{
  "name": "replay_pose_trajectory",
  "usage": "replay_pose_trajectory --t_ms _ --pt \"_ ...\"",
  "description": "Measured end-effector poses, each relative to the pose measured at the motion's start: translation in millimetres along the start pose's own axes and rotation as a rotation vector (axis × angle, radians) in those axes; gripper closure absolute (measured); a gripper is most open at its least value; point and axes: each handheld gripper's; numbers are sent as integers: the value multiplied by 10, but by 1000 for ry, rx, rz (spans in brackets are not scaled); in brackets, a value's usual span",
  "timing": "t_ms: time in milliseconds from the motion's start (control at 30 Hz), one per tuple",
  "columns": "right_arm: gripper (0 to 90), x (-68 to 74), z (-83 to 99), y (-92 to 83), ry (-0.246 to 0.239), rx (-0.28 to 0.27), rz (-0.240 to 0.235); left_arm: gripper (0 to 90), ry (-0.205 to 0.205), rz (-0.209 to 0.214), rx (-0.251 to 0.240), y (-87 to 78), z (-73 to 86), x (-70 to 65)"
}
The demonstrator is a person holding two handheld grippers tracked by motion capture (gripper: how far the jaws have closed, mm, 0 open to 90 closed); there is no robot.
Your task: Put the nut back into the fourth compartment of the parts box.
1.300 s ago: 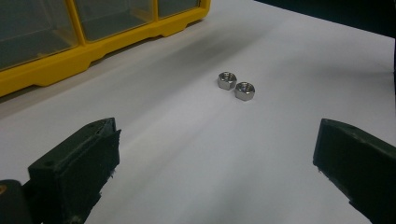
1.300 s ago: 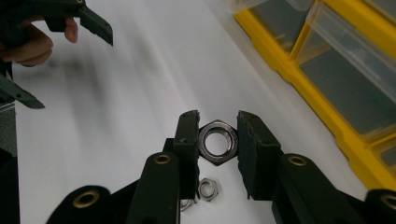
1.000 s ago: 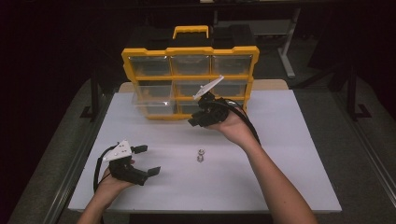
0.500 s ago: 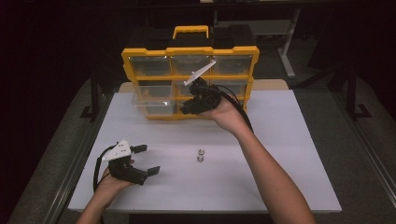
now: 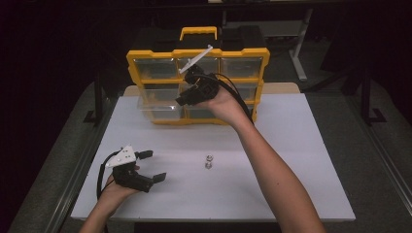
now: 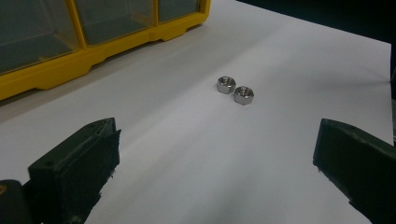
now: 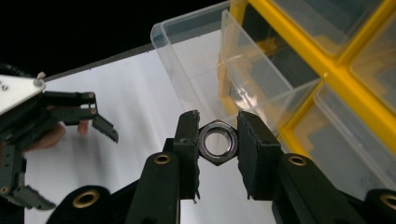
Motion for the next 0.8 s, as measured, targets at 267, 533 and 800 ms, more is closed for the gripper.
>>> replay_pose_trajectory --t_ms 267,533,800 --pt "689 15 -169 119 28 3 -4 2 -9 3 -6 2 -1 -8" --pt "689 -19 -263 299 26 24 1 2 -12 2 -12 -10 -3 -7" --pt "480 -79 -260 368 49 -12 19 2 -12 7 -9 -4 -2 -10"
Point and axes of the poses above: each handheld gripper's, and its own axes: y roughly forward along the jaws, z roughly out of its underside, x roughly to its left, and after that the axes turned 4 degrees about z, right-handed
